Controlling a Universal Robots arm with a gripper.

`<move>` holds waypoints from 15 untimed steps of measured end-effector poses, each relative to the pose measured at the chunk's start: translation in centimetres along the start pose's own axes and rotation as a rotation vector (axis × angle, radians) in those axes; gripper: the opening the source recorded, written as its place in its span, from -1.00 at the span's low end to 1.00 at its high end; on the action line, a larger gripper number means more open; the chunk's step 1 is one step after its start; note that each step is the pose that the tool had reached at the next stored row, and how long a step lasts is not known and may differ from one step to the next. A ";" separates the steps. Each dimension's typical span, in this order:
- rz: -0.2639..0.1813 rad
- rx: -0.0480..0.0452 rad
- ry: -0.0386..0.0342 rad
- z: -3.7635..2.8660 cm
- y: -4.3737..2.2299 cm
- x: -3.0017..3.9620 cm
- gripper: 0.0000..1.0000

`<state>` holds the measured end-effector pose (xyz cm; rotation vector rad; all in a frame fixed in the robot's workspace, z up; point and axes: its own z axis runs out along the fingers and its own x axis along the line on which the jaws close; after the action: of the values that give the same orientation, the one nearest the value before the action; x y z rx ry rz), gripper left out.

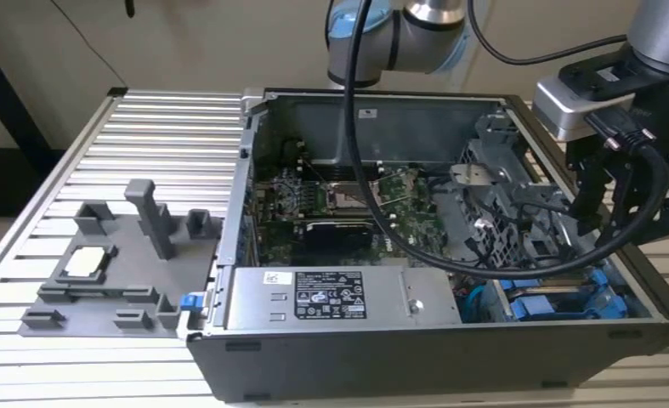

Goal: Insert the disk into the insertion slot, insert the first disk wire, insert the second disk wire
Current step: 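Insert the first disk wire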

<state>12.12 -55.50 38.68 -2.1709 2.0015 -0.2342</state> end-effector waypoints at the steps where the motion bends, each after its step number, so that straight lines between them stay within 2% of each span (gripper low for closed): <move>1: 0.000 0.0000 0.0001 0.00 0.00 0.00 -0.06; 2: 0.000 0.0000 0.0002 0.00 0.00 0.00 -0.06; 3: 0.000 0.0000 0.0002 0.00 0.00 0.00 -0.23; 4: 0.000 0.0000 0.0001 0.01 0.00 0.00 -0.23; 6: 0.000 0.0000 0.0003 0.01 0.00 0.00 -0.47; 7: 0.000 0.0000 0.0004 0.01 0.00 0.00 -0.47; 8: 0.000 0.0000 0.0004 0.01 0.00 0.00 -0.59; 15: 0.000 -0.0001 0.0011 0.00 0.00 0.00 -0.62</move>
<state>12.12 -55.49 38.68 -2.1716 2.0019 -0.2354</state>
